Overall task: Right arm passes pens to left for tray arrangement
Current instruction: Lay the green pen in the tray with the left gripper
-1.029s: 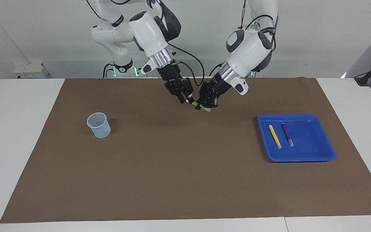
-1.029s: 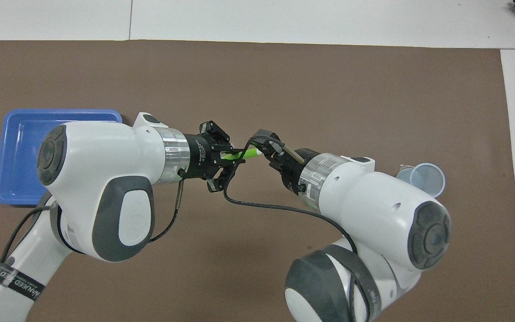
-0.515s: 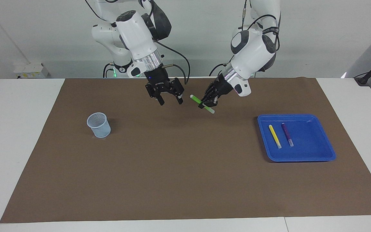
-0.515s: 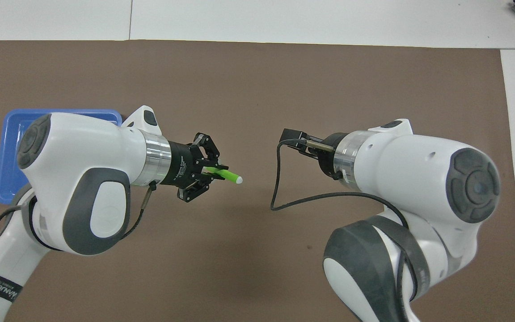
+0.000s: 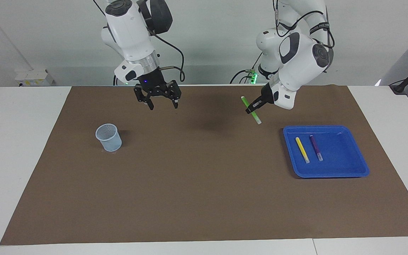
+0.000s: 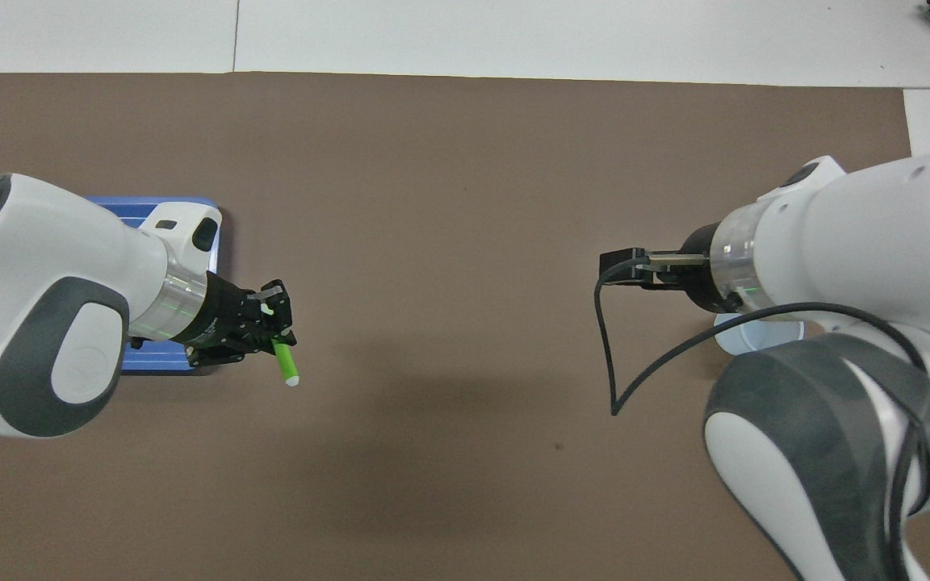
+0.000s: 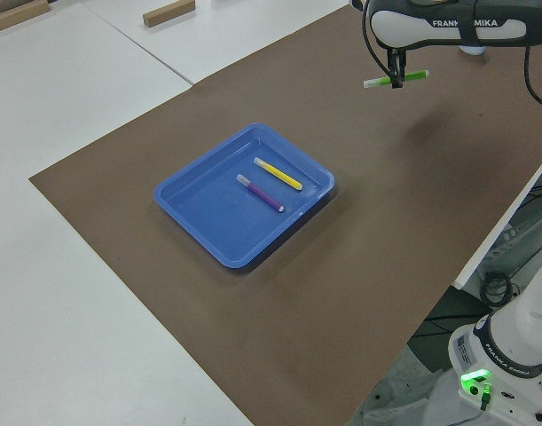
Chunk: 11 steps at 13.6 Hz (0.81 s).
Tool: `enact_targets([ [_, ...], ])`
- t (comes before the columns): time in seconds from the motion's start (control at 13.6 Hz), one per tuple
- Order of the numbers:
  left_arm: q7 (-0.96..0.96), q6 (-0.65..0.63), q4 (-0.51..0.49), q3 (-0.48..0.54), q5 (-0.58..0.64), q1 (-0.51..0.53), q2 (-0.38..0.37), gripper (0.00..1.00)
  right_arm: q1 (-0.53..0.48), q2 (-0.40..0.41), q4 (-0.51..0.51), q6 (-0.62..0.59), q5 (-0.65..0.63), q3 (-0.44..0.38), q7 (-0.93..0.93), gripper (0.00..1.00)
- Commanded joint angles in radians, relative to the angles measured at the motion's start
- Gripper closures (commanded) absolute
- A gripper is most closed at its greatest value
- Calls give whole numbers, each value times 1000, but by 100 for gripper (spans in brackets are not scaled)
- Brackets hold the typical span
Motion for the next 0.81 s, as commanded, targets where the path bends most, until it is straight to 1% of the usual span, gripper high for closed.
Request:
enact_targets([
  [0.0, 205, -35, -24, -5, 107, 76, -39, 100, 32, 37, 115, -129, -61, -77, -145, 0],
  [0.15, 364, -38, -26, -5, 176, 134, -38, 100, 95, 37, 152, -168, -67, -195, -206, 0],
  [0.22, 441, -32, -26, -5, 212, 162, -31, 100, 106, 39, 160, -169, -67, -225, -247, 0],
  [0.44, 627, 17, -30, -5, 314, 243, 7, 100, 148, 51, 172, -172, -107, -297, -312, 0],
  [0.66, 724, 121, -41, -5, 417, 319, 73, 100, 149, 56, 146, -146, -118, -314, -334, 0],
  [0.74, 742, 153, -41, -5, 445, 339, 96, 100, 149, 47, 132, -157, -119, -319, -334, 0],
])
